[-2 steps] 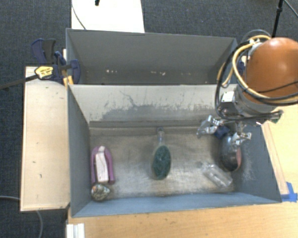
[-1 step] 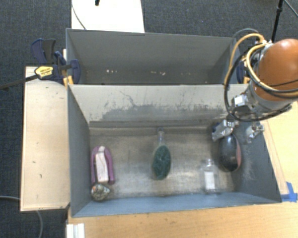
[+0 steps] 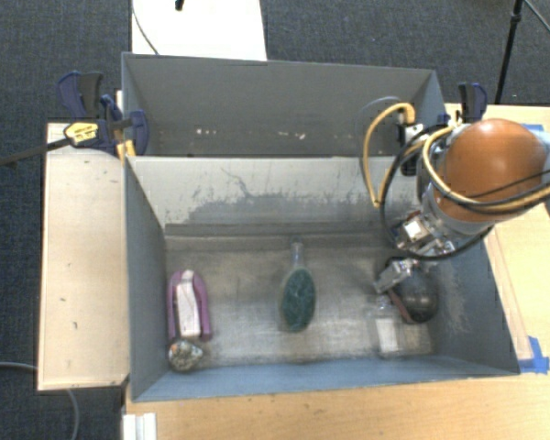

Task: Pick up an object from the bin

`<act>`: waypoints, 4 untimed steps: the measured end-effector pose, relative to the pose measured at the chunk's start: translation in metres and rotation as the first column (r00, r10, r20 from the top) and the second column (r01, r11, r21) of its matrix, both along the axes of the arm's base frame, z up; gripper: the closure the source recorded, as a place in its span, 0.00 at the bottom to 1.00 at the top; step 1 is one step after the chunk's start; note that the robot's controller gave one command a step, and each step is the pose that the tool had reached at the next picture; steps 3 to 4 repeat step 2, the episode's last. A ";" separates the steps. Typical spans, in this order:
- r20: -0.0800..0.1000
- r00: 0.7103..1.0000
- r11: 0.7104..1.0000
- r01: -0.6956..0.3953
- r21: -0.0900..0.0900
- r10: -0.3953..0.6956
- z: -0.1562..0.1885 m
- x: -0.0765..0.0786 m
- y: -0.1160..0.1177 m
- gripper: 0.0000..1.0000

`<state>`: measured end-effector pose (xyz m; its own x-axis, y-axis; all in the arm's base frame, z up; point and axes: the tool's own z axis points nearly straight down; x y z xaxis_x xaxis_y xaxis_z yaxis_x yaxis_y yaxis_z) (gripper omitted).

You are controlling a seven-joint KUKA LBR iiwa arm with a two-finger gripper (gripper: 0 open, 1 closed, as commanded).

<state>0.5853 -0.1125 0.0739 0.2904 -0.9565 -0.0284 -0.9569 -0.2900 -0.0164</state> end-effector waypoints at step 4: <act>-0.002 0.921 0.921 -0.389 -0.033 0.389 0.226 -0.019 0.019 1.00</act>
Offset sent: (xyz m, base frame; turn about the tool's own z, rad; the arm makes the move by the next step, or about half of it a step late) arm 0.0000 0.0000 0.0000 0.0000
